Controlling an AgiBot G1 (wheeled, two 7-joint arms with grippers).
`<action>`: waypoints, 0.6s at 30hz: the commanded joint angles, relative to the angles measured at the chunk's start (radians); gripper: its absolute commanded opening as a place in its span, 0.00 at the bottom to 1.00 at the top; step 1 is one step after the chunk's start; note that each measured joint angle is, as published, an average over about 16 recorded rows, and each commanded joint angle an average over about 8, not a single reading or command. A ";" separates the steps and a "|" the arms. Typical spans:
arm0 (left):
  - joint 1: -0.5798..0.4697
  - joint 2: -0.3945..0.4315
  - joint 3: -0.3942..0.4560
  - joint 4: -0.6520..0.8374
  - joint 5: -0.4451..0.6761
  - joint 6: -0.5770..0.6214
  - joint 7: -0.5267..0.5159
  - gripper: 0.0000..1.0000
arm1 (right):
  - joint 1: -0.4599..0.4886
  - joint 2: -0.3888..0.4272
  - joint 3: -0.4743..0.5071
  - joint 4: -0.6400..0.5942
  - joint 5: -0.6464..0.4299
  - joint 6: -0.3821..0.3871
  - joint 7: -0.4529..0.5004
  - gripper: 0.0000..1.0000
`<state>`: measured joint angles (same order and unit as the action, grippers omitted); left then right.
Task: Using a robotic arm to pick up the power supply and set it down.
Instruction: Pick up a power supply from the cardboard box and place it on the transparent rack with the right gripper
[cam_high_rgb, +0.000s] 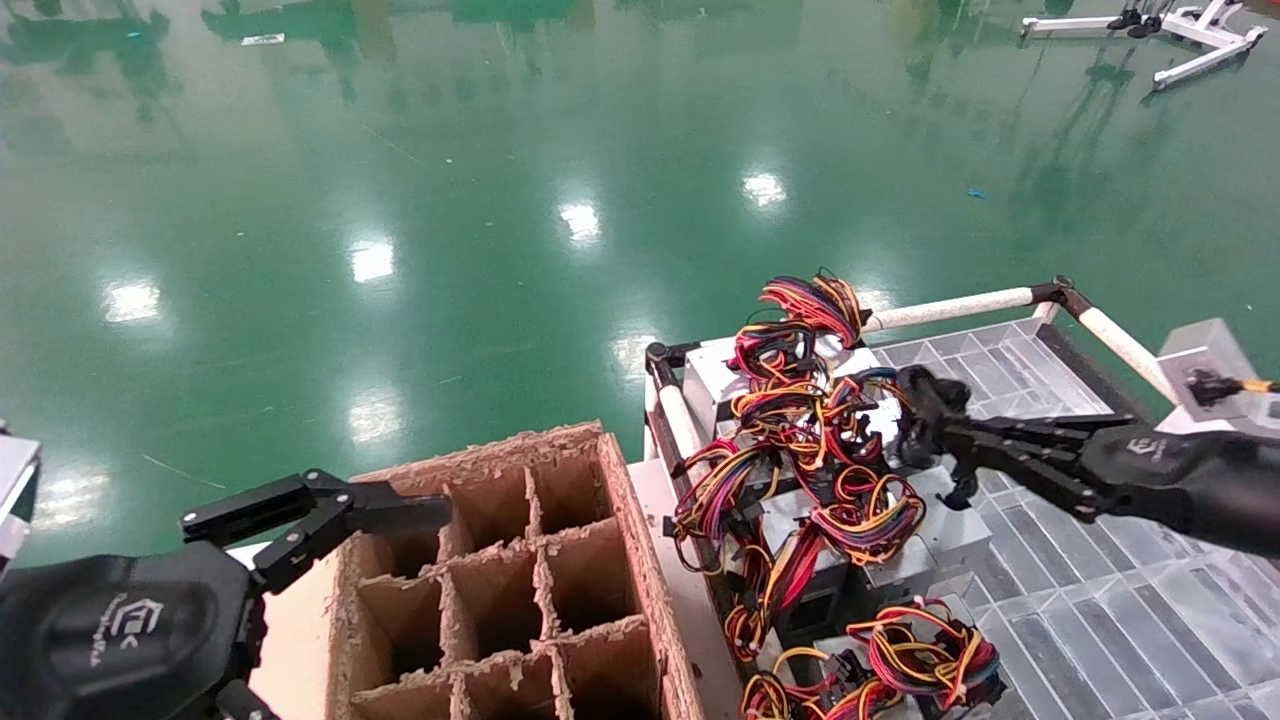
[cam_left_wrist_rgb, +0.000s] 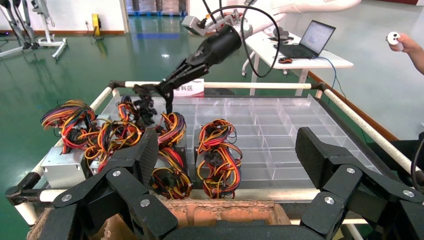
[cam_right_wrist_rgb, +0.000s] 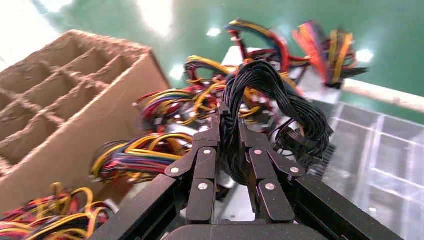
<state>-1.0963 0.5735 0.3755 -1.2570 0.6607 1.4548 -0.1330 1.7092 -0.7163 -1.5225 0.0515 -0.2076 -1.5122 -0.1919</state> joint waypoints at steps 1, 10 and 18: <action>0.000 0.000 0.000 0.000 0.000 0.000 0.000 1.00 | 0.006 -0.005 -0.006 0.003 -0.008 -0.012 0.007 0.88; 0.000 0.000 0.000 0.000 0.000 0.000 0.000 1.00 | 0.008 -0.006 -0.007 0.003 -0.010 -0.015 0.008 1.00; 0.000 0.000 0.000 0.000 0.000 0.000 0.000 1.00 | 0.028 0.000 -0.007 0.012 -0.011 -0.023 0.014 1.00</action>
<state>-1.0962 0.5734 0.3755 -1.2567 0.6604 1.4547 -0.1329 1.7504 -0.7135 -1.5321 0.0689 -0.2229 -1.5367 -0.1765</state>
